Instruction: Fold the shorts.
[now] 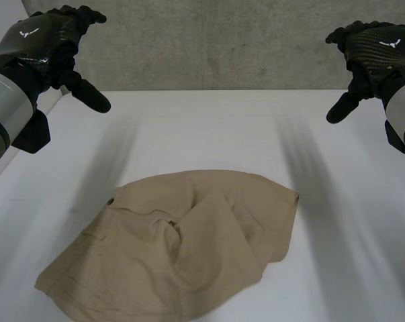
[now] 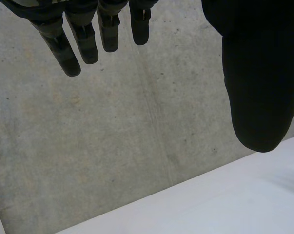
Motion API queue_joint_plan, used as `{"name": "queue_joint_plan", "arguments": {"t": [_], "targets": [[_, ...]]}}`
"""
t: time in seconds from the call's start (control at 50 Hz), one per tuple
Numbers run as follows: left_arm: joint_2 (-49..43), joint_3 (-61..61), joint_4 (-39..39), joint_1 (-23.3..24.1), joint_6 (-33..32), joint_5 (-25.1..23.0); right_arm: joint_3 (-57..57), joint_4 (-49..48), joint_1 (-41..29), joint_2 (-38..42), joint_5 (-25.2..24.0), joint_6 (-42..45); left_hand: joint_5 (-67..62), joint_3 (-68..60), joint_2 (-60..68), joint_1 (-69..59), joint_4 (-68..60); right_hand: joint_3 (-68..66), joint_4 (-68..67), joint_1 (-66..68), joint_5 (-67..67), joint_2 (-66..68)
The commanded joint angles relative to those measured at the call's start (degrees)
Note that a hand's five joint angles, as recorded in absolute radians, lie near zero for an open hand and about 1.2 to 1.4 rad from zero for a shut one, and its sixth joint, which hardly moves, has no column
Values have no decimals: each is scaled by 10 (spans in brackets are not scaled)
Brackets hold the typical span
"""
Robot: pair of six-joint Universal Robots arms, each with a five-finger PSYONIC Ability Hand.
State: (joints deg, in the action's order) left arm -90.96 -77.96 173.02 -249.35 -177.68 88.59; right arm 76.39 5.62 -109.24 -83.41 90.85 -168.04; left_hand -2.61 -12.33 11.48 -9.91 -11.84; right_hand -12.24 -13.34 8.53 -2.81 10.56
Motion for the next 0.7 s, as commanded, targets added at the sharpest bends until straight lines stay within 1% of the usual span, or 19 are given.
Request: {"name": "queue_joint_plan", "arguments": {"t": [0.02,0.08,0.14,0.18,0.26,0.32,0.34,0.36,0.42,0.44,0.5,0.56,0.64,0.68,0.7], "targets": [[-3,-1,-1,1,-1,0,8,2,0,2,-29,10,26,23,-14,-1,18,22,33,15,28,-6],[-4,-4,-1,1,-2,0,14,3,-3,3,-41,29,26,23,-14,-1,18,22,33,15,28,-6],[-4,-5,0,2,-6,0,26,4,-18,5,-55,75,26,23,-14,-1,18,22,33,15,28,-6],[-10,-6,-1,3,-12,-2,28,4,-23,6,-56,86,26,23,-14,-1,18,22,33,15,28,-6],[-40,-7,-8,7,-42,-4,39,4,-54,18,-52,149,16,13,-4,-11,8,22,33,15,28,-6],[-63,-12,-20,22,-86,-5,38,4,-57,23,-50,163,12,9,-1,-15,4,22,33,15,28,-6],[-63,-12,-20,22,-86,-5,38,4,-57,24,-50,166,12,9,-1,-15,4,22,33,15,28,-6],[-88,-22,-41,43,-135,-12,38,4,-57,24,-50,166,2,-1,9,-25,-6,22,33,15,28,-6],[-113,-31,-69,74,-193,-19,38,4,-56,25,-50,168,2,-1,9,-25,-6,22,33,15,28,-6],[-128,-36,-86,95,-229,-21,38,3,-56,25,-50,169,2,-1,9,-25,-6,22,33,15,28,-6],[-152,-48,-107,118,-274,-20,37,3,-55,25,-50,169,2,-1,9,-25,-6,22,33,15,28,-6],[-183,-61,-114,134,-308,-17,37,3,-55,26,-50,170,2,-1,9,-25,-6,22,33,15,28,-6],[-214,-68,-110,142,-311,-16,37,3,-55,27,-50,170,-11,-14,23,-38,-19,22,33,15,28,-6],[-236,-67,-105,146,-313,-15,37,3,-55,31,-50,170,-40,-43,51,-67,-48,22,33,15,28,-6],[-250,-66,-101,149,-314,-14,37,2,-54,32,-50,170,-113,-116,125,-140,-121,22,33,15,28,-6]]}}
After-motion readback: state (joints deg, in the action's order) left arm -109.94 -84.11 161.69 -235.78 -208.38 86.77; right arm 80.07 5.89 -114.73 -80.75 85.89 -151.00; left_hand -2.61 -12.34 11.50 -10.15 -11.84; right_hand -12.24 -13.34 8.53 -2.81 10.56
